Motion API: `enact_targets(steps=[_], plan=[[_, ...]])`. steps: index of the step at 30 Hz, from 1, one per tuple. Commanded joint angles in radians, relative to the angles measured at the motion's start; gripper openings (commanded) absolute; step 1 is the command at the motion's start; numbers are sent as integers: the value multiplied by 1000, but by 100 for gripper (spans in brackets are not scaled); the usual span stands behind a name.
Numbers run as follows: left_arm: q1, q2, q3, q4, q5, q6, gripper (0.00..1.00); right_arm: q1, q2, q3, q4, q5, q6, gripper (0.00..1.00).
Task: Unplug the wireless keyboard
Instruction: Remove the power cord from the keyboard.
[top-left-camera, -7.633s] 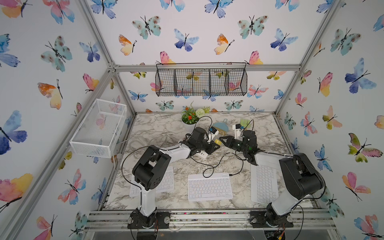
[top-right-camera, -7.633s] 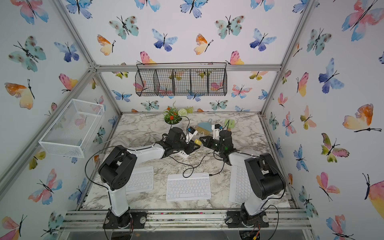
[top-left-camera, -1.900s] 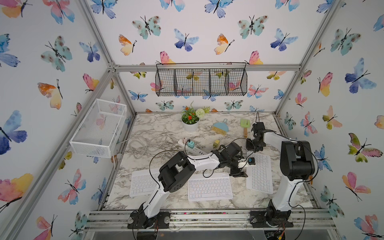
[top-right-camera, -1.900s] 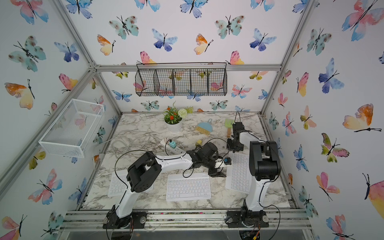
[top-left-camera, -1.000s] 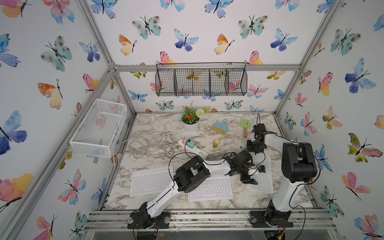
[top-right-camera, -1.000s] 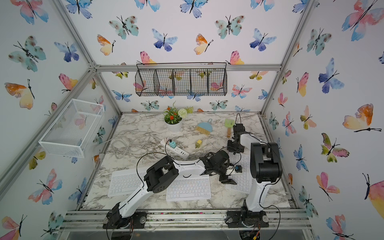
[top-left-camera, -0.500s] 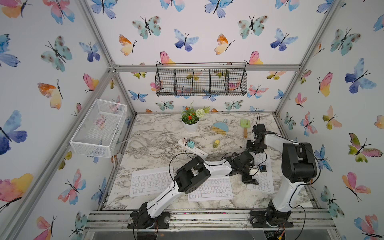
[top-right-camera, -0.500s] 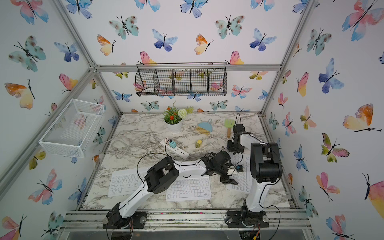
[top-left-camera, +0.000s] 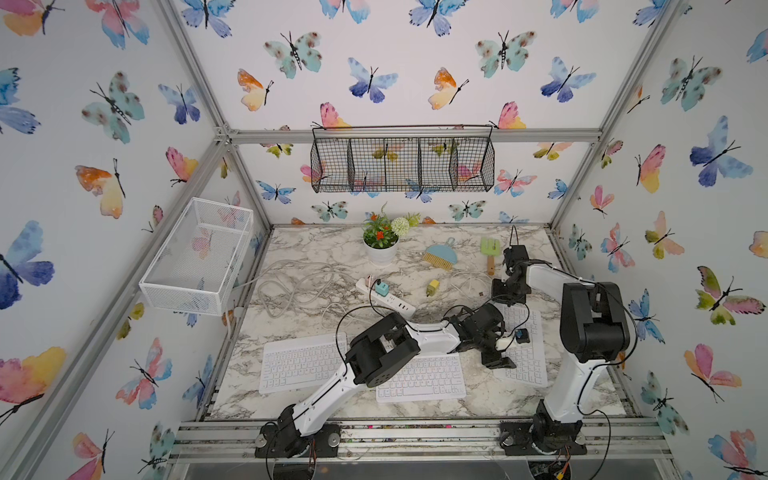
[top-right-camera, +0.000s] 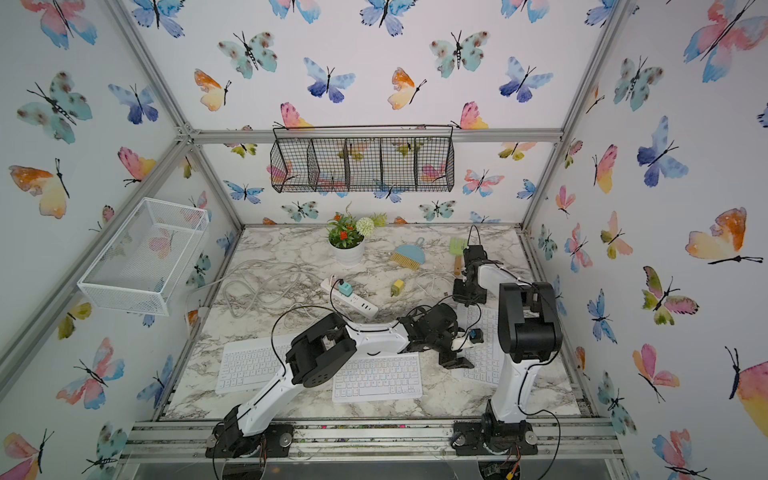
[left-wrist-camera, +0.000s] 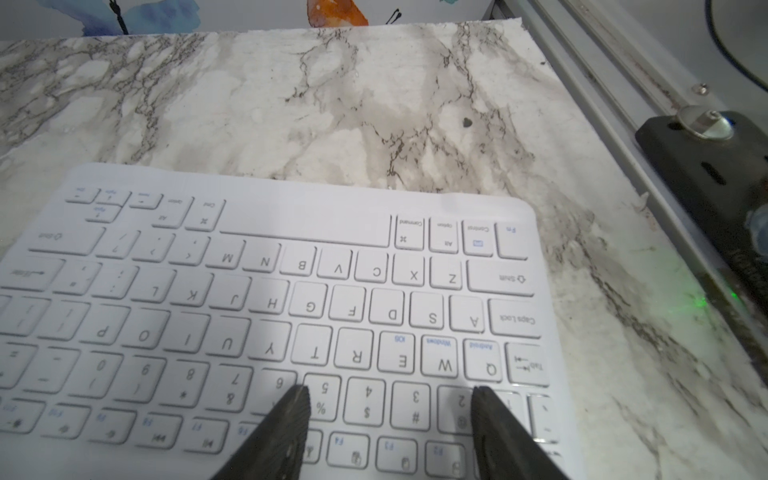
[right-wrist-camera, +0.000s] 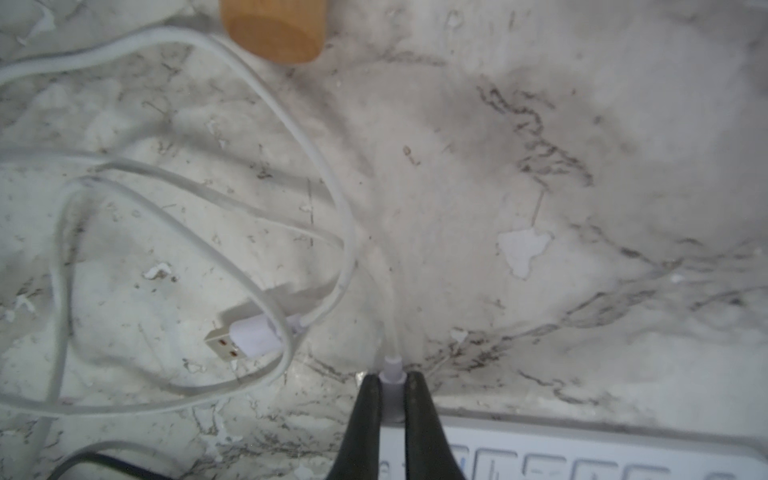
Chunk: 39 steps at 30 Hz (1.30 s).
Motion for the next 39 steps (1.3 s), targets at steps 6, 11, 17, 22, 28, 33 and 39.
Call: enact_targets(steps=[6, 11, 17, 22, 28, 33, 39], plan=[[10, 27, -67, -167, -28, -47, 63, 27, 77, 23, -48, 110, -56, 4], [9, 36, -61, -173, -22, -51, 63, 22, 70, 5, -7, 76, 18, 4], [8, 28, -75, -168, -18, -51, 63, 12, 74, 16, 58, -159, 170, 2], [8, 29, -78, -162, -15, -53, 62, 13, 39, 17, 74, -67, 210, 2], [10, 32, -72, -169, -13, -48, 62, 22, 31, 34, 51, 12, 142, 2], [11, 38, -47, -179, -13, -50, 62, 25, 59, 61, -21, 152, 31, 3], [12, 52, 19, -173, 57, -87, 63, 18, 59, 74, -15, 201, -7, 8]])
